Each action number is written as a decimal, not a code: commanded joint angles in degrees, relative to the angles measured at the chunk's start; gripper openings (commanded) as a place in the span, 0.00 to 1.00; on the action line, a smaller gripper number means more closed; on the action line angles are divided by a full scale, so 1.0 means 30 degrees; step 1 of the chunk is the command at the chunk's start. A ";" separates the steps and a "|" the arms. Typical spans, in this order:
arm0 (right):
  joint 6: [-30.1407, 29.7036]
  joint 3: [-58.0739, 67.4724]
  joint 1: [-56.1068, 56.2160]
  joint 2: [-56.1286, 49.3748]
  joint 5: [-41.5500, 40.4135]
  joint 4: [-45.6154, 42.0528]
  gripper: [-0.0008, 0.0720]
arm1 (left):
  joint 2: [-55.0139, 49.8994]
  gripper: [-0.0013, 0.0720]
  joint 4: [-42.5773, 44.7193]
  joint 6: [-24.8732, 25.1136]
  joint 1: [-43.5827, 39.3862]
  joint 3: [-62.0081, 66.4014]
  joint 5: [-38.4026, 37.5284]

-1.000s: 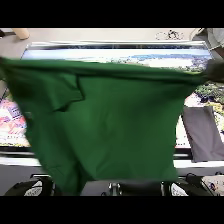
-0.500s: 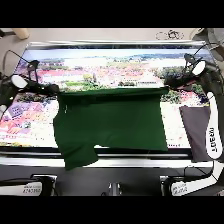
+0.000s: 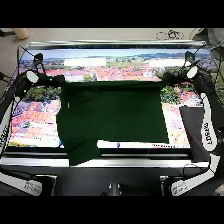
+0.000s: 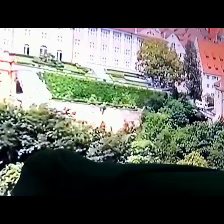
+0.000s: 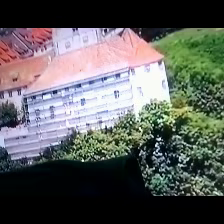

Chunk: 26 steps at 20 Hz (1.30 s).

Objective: Fold the shirts.

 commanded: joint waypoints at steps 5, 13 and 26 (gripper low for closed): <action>-0.0401 -0.0852 -0.0495 0.0568 1.0098 -0.0240 0.04 | 0.1501 0.06 0.2688 -0.0313 -0.0138 -0.1603 -1.0491; -0.0758 -0.0342 -0.0699 0.1086 1.3631 -0.0670 0.79 | 0.2820 0.55 -0.0168 -0.0488 0.1537 -0.2732 -1.1868; -0.1792 -1.0797 -0.3526 0.6506 1.1409 0.0160 0.74 | 1.3325 0.55 -0.4794 0.0882 0.2688 -2.1551 -0.7220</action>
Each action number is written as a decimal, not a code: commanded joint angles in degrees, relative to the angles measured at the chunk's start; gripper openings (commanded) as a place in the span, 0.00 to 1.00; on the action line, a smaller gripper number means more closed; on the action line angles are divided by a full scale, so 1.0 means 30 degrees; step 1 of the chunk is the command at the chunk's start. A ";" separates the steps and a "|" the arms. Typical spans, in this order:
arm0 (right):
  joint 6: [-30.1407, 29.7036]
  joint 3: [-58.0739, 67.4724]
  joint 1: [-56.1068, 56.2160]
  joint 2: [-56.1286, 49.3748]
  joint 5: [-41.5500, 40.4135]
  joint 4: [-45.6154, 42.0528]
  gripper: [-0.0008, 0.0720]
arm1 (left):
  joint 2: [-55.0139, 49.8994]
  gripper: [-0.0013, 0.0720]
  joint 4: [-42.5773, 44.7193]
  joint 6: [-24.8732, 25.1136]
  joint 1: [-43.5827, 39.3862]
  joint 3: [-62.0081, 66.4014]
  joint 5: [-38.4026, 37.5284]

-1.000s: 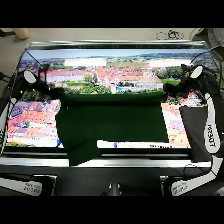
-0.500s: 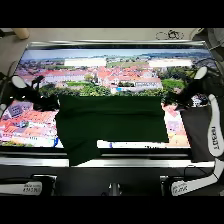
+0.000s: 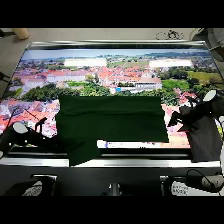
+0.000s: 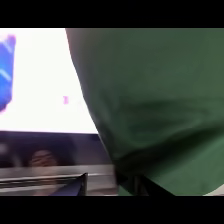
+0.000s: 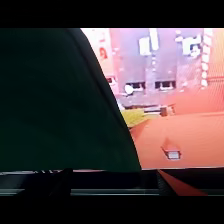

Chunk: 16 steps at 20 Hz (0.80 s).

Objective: Fold the shirts.

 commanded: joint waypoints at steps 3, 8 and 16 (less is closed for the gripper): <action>-0.0321 -0.0933 -0.0087 0.0350 -0.0219 0.0226 0.74 | 0.1056 0.55 -0.2514 0.0255 -0.0590 -0.2120 0.2339; -0.0481 -0.2135 -0.0087 0.0350 -0.0058 0.0197 0.74 | 0.0852 0.24 -0.2572 -0.0627 -0.1931 -0.2120 0.3956; -0.1712 -0.5595 -0.0087 0.0342 -0.3089 0.1115 0.74 | 0.1180 0.06 -0.2550 -0.0372 -0.1931 -0.2113 0.3963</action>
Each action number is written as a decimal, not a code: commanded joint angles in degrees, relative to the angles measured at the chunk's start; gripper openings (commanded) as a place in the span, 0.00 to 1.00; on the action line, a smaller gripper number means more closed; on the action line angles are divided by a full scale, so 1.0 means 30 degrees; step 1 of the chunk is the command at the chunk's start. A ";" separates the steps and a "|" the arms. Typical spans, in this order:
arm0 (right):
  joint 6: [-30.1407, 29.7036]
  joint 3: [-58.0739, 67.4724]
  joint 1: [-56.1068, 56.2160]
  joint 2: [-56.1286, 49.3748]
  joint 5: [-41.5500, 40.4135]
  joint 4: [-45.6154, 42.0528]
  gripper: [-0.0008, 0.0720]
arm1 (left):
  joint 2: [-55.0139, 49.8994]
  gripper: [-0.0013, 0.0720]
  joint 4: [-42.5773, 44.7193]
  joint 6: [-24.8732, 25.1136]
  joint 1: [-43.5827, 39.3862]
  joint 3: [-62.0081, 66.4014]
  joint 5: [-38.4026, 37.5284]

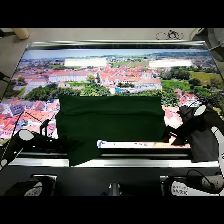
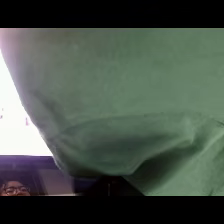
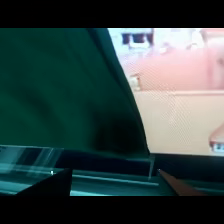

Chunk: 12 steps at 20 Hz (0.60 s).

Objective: Fold the shirts.

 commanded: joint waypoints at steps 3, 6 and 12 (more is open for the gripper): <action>0.0328 -0.0867 -0.0007 0.0015 -0.4284 0.0758 0.45 | 0.0102 0.06 -0.0073 0.0168 -0.0051 -0.0015 0.0131; 0.0219 -0.0568 -0.0007 0.0109 -0.4779 0.1902 0.04 | 0.0386 0.06 -0.0066 0.1064 -0.0029 0.0321 0.0124; -0.0619 0.3096 0.0124 0.1960 -0.4838 0.4371 0.04 | 0.1370 0.05 0.0576 0.1151 -0.0015 0.6229 0.0240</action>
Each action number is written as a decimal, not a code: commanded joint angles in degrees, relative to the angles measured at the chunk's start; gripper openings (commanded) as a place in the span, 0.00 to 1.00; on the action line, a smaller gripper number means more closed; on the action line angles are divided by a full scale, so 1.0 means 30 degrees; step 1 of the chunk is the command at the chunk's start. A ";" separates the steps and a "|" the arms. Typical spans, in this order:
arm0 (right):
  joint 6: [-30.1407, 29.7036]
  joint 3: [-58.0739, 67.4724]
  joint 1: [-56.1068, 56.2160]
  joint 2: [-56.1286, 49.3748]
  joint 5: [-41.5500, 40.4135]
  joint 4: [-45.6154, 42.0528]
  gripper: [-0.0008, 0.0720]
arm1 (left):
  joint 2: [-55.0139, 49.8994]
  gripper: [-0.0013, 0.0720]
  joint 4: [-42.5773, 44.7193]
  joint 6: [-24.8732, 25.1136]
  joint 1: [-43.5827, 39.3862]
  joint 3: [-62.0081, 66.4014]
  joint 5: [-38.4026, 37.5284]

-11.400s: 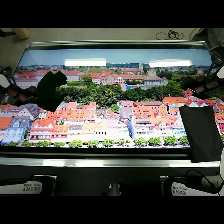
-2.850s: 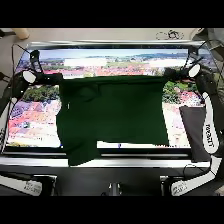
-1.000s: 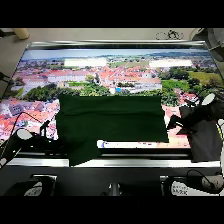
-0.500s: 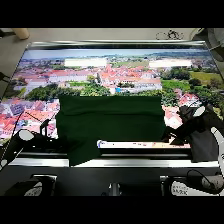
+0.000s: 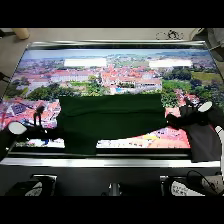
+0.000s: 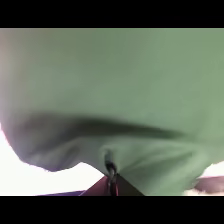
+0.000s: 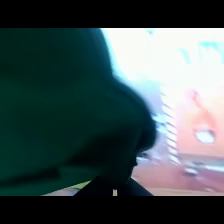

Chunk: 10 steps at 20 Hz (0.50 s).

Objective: Fold the shirts.

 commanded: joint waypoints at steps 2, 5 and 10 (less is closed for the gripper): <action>-0.0233 0.3373 0.0903 0.0408 -0.1617 0.1239 0.04 | -0.1115 0.05 0.0452 0.0022 0.0022 0.4881 0.1122; 0.0277 0.5770 0.2645 -0.1749 -0.3716 0.0291 0.04 | -0.5195 0.05 0.0590 0.0066 0.0204 0.8174 0.1304; 0.2601 0.9143 0.3089 -0.6375 -0.3526 -0.1202 0.04 | -1.1752 0.06 0.0561 0.0036 0.0721 1.3661 0.0925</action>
